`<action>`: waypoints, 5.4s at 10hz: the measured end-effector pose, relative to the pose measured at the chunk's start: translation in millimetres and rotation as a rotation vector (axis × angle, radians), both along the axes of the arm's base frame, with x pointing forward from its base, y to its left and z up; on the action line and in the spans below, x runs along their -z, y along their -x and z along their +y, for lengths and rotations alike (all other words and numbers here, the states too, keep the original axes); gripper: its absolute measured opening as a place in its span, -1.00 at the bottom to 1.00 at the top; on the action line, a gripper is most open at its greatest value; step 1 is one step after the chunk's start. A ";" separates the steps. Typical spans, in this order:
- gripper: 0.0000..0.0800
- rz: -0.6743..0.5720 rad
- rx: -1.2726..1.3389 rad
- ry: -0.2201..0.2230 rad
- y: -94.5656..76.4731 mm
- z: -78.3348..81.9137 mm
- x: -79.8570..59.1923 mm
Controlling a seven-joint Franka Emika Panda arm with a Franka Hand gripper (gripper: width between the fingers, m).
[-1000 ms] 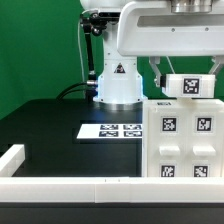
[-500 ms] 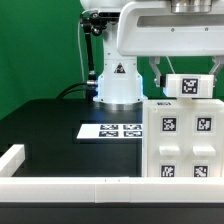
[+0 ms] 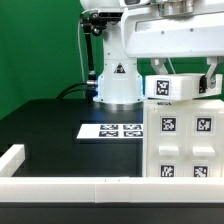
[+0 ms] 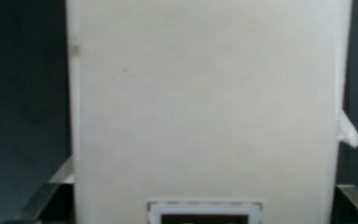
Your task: Assemble cabinet
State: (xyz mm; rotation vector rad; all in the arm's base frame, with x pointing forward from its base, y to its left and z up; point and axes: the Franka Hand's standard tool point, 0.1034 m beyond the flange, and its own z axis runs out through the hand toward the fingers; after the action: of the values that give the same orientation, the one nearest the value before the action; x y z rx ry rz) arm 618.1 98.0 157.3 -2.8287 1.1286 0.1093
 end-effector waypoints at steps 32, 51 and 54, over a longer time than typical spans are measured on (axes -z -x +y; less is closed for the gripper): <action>0.62 -0.168 -1.247 0.017 -1.5 18.7 -31.2; 0.38 -0.103 -1.795 0.061 -0.4 -0.4 -3.5; 0.38 -0.093 -1.493 0.082 -0.7 0.1 -2.9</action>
Offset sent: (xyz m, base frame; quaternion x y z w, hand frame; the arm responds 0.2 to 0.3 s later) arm -0.0095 -0.0228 -0.0042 -0.0017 -0.0138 0.2667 0.9637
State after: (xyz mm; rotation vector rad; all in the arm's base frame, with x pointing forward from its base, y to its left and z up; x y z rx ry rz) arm 618.7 98.1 160.2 -2.9485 -1.1343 0.0169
